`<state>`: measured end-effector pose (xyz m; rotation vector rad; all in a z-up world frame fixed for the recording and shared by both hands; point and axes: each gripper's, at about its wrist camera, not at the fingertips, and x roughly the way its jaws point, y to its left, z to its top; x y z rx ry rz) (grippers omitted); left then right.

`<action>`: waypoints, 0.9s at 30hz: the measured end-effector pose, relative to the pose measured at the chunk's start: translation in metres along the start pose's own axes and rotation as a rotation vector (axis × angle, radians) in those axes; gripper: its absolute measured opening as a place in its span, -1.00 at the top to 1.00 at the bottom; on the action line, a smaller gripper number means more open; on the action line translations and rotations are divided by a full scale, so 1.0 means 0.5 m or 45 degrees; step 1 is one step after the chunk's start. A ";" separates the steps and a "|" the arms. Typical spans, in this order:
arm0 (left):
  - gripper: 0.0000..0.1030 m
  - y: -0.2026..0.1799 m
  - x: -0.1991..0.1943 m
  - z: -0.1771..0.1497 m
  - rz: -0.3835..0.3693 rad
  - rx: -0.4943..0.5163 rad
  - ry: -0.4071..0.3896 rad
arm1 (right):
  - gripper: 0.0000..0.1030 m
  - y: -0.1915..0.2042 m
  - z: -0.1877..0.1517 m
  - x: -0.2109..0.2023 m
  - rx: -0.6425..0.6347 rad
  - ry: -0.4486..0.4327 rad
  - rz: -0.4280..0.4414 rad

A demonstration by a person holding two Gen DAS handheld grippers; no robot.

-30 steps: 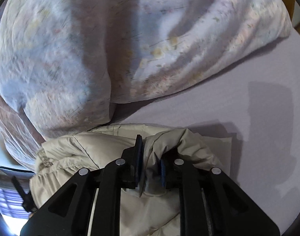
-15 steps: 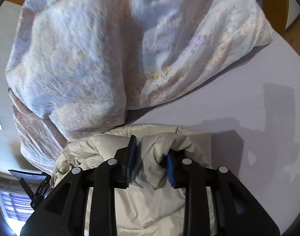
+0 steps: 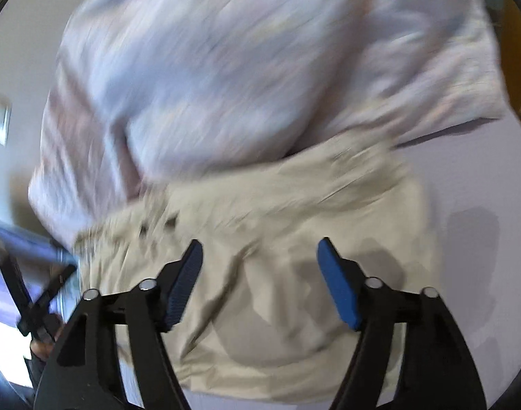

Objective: Fold large clothes

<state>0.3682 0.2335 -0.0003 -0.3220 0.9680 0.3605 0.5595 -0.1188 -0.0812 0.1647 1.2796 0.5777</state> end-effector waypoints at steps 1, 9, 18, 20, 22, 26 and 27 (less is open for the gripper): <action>-0.78 -0.007 0.002 -0.005 0.005 0.017 0.001 | -0.22 0.019 -0.007 0.011 -0.027 0.024 0.003; -0.78 -0.033 0.019 -0.027 -0.009 0.052 0.033 | 0.75 0.117 -0.032 0.114 -0.251 0.147 -0.175; -0.78 -0.029 0.040 -0.024 -0.015 0.030 0.058 | 0.94 0.139 0.017 0.137 -0.232 0.043 -0.263; -0.78 -0.026 0.041 -0.021 -0.013 0.027 0.058 | 0.94 0.143 0.030 0.143 -0.216 0.025 -0.283; -0.78 -0.027 0.043 -0.019 -0.009 0.026 0.054 | 0.95 0.146 0.046 0.149 -0.189 0.012 -0.301; -0.78 -0.024 0.044 -0.015 0.001 0.023 0.043 | 0.97 0.143 0.081 0.170 -0.116 0.002 -0.334; -0.78 -0.023 0.044 -0.014 0.004 0.021 0.040 | 0.97 0.139 0.085 0.180 -0.096 0.012 -0.344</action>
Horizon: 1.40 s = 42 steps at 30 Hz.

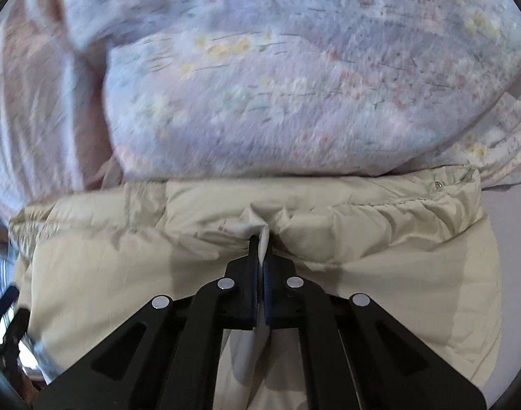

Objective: Fold large clothes

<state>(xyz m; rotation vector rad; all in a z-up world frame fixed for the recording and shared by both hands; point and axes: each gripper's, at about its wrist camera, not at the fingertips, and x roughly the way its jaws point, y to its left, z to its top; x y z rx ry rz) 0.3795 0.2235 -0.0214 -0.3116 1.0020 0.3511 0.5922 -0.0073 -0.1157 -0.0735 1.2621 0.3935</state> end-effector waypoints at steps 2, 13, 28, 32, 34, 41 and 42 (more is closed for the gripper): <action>-0.78 0.003 0.000 0.001 0.008 -0.004 -0.002 | 0.96 0.008 0.001 0.017 0.000 0.024 -0.008; -0.78 0.027 0.062 -0.015 0.096 -0.041 0.031 | 0.00 -0.066 -0.087 -0.111 -0.039 -0.127 0.118; -0.84 0.057 0.154 -0.004 0.183 -0.107 0.074 | 0.01 -0.129 -0.157 -0.065 -0.065 -0.133 -0.198; -0.89 0.055 0.180 -0.001 0.196 -0.108 0.064 | 0.01 -0.126 -0.152 -0.032 -0.074 -0.133 -0.217; -0.93 0.063 0.193 -0.001 0.194 -0.121 0.055 | 0.01 -0.123 -0.155 -0.024 -0.084 -0.152 -0.223; -0.96 0.076 0.230 -0.006 0.196 -0.128 0.017 | -0.04 -0.115 -0.164 0.015 -0.130 -0.265 -0.242; -0.96 0.081 0.234 -0.006 0.191 -0.129 0.010 | -0.05 -0.124 -0.157 0.021 -0.131 -0.276 -0.242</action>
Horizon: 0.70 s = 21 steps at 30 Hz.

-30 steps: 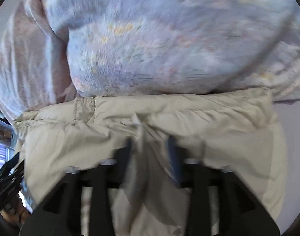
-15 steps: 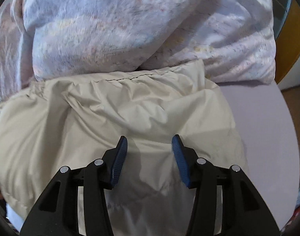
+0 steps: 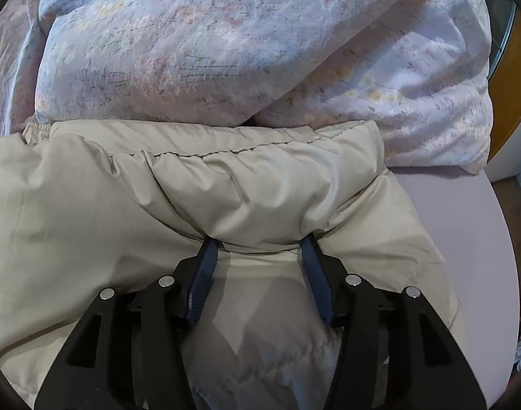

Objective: Fold large clothes

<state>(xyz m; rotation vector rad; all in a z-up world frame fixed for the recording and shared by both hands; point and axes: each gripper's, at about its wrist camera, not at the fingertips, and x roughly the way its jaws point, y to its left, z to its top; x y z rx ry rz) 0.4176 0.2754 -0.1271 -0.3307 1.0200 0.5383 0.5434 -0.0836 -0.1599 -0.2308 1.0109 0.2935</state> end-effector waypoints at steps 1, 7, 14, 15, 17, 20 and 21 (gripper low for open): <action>-0.96 0.006 0.006 -0.001 -0.005 -0.002 -0.005 | -0.05 -0.010 -0.004 0.018 0.000 -0.009 0.001; -0.97 0.013 0.040 -0.007 -0.013 -0.018 -0.033 | -0.08 -0.009 0.005 0.026 -0.007 -0.061 -0.005; -0.97 0.005 0.066 -0.032 -0.006 -0.029 -0.083 | -0.10 0.016 -0.023 0.039 -0.015 -0.139 -0.023; -0.97 0.004 0.069 -0.035 -0.003 -0.029 -0.089 | -0.10 0.016 -0.026 0.040 -0.014 -0.144 -0.022; -0.97 0.011 0.063 -0.050 -0.002 -0.032 -0.096 | -0.10 0.022 -0.029 0.046 -0.013 -0.150 -0.019; -0.97 0.010 0.067 -0.063 0.002 -0.032 -0.100 | -0.10 0.008 -0.031 0.036 -0.009 -0.153 -0.013; -0.97 0.011 0.069 -0.068 0.002 -0.032 -0.102 | -0.10 0.005 -0.025 0.033 -0.009 -0.153 -0.013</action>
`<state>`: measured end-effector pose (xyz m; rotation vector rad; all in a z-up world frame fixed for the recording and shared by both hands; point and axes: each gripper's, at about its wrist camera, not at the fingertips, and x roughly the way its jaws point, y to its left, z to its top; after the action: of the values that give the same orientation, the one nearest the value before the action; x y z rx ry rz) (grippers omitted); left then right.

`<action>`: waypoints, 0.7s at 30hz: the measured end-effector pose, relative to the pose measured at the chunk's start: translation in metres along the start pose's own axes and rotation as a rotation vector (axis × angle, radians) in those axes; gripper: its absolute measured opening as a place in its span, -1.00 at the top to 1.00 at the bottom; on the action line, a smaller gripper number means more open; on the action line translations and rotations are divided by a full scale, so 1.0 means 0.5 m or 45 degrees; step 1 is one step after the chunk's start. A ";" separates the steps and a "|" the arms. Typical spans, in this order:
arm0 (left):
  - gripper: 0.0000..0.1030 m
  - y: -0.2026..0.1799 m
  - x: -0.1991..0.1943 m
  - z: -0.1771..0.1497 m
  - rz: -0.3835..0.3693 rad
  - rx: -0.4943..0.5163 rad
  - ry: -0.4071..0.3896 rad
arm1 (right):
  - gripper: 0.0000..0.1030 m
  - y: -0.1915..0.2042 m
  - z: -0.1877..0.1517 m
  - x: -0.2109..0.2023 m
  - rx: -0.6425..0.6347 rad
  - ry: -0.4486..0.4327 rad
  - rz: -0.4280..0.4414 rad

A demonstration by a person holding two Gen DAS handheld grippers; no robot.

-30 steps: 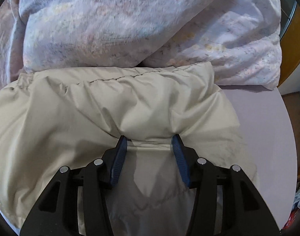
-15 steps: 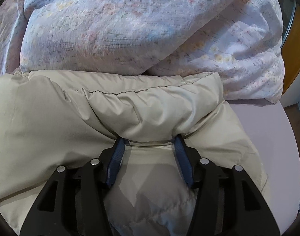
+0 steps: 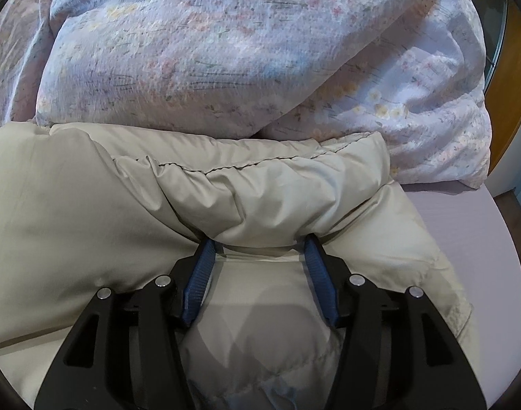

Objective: Fold large clothes

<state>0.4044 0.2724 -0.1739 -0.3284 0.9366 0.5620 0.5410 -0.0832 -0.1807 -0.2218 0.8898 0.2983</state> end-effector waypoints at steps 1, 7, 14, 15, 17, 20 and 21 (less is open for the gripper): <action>-0.97 0.001 0.000 -0.003 0.000 -0.001 -0.001 | -0.10 -0.001 0.002 0.000 -0.001 0.001 -0.001; -0.97 -0.017 -0.022 -0.014 0.015 0.014 0.017 | -0.10 -0.004 0.017 -0.004 -0.013 0.063 -0.008; -0.96 -0.005 -0.096 -0.024 0.059 0.088 0.113 | -0.38 -0.073 0.036 -0.090 0.198 0.281 0.045; -0.96 0.003 -0.121 -0.034 0.060 0.107 0.113 | -0.45 -0.090 0.031 -0.109 0.239 0.294 0.047; -0.96 0.018 -0.151 -0.049 0.064 0.117 0.123 | -0.47 -0.128 0.013 -0.150 0.334 0.317 0.064; -0.96 0.054 -0.197 -0.080 0.063 0.094 0.157 | -0.55 -0.191 -0.028 -0.198 0.484 0.352 0.093; -0.96 0.069 -0.213 -0.093 0.067 0.080 0.163 | -0.58 -0.211 -0.045 -0.209 0.527 0.366 0.090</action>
<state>0.3037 0.2441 -0.1124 -0.2865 1.0870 0.5634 0.4994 -0.2061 -0.1049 0.1552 1.2237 0.1432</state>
